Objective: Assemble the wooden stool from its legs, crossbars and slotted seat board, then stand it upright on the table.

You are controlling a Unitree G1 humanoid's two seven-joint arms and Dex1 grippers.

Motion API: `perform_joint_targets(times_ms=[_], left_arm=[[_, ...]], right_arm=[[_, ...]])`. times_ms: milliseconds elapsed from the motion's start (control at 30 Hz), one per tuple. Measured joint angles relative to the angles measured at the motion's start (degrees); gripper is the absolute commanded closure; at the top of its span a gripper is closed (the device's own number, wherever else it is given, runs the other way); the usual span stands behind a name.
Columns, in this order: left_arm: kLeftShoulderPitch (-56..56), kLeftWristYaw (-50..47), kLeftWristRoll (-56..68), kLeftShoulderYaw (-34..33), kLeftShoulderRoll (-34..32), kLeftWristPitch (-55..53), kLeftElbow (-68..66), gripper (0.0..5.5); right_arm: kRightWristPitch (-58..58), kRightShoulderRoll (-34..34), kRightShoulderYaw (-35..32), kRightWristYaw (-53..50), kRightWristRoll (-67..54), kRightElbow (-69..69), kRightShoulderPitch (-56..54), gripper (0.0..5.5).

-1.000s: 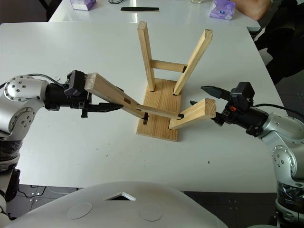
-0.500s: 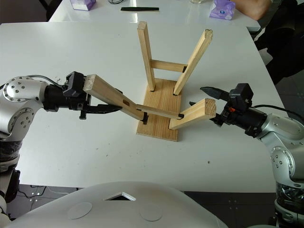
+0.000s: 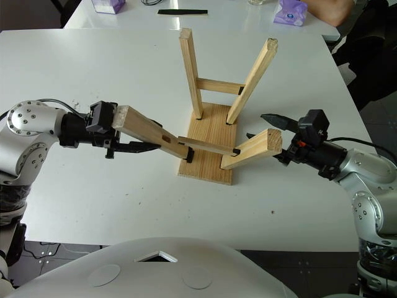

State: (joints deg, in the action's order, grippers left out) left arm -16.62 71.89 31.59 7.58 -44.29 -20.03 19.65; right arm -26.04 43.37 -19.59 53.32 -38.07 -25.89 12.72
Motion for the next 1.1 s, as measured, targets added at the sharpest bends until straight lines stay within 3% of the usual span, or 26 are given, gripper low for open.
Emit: perform_joint_targets(times_ms=[467,1100], left_arm=[[-2.2,0.6,-2.0,3.3,0.2,3.8,-3.1,3.45],[-12.8,1.1,-0.6,9.3,0.3,-5.4,-8.4,3.45]], right_arm=[[0.0,-0.4,1.0,-0.6,0.4,-0.3,0.1,2.31],[0.8,-0.4,1.7,-1.5,1.2,-0.4,0.9,2.31]])
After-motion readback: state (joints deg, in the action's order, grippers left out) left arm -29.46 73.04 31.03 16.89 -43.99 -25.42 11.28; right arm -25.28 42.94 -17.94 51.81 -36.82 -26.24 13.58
